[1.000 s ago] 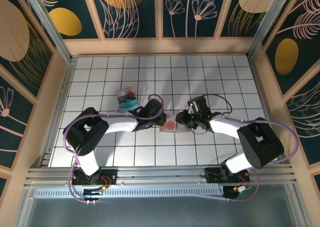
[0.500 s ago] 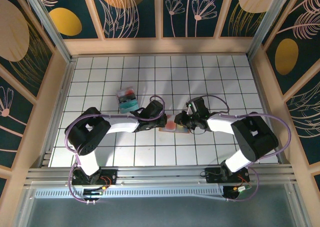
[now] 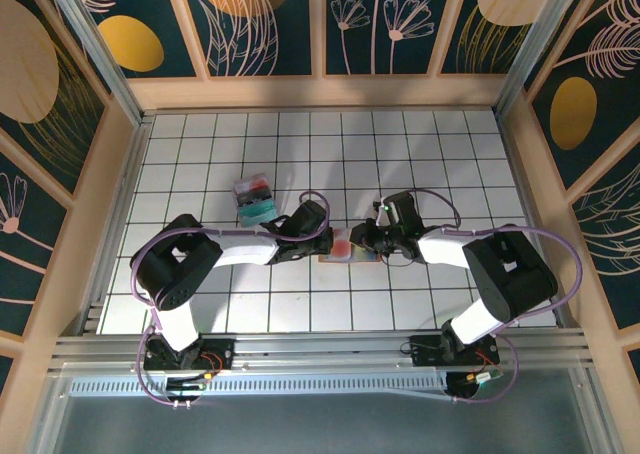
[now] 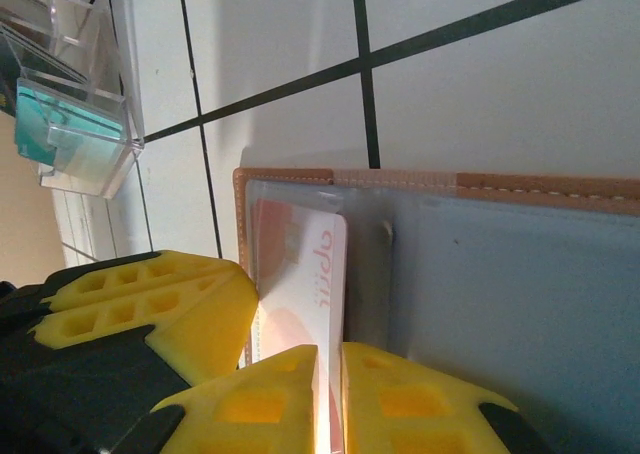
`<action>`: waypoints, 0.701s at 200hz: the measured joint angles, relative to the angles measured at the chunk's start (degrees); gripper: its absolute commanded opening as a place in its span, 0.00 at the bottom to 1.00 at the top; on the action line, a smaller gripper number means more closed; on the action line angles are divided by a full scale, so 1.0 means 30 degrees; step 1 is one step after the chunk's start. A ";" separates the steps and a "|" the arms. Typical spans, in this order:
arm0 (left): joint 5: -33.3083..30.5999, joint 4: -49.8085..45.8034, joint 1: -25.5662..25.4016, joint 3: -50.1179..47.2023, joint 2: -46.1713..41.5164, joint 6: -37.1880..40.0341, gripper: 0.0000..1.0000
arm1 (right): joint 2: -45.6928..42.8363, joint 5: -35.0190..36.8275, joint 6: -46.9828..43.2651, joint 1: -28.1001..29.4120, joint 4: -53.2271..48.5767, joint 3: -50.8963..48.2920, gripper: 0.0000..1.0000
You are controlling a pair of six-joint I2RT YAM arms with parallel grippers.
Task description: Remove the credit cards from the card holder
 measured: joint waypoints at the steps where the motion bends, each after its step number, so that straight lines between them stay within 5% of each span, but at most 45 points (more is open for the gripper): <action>1: 0.0000 0.0000 0.0000 0.0000 0.0000 0.0007 0.10 | 0.0000 -0.0007 0.0000 0.0000 0.0015 -0.0007 0.14; 140: -0.0007 0.0175 0.0000 -0.0051 0.0036 -0.0386 0.07 | 0.0867 -0.0860 0.0954 -0.0197 0.2339 -0.0823 0.13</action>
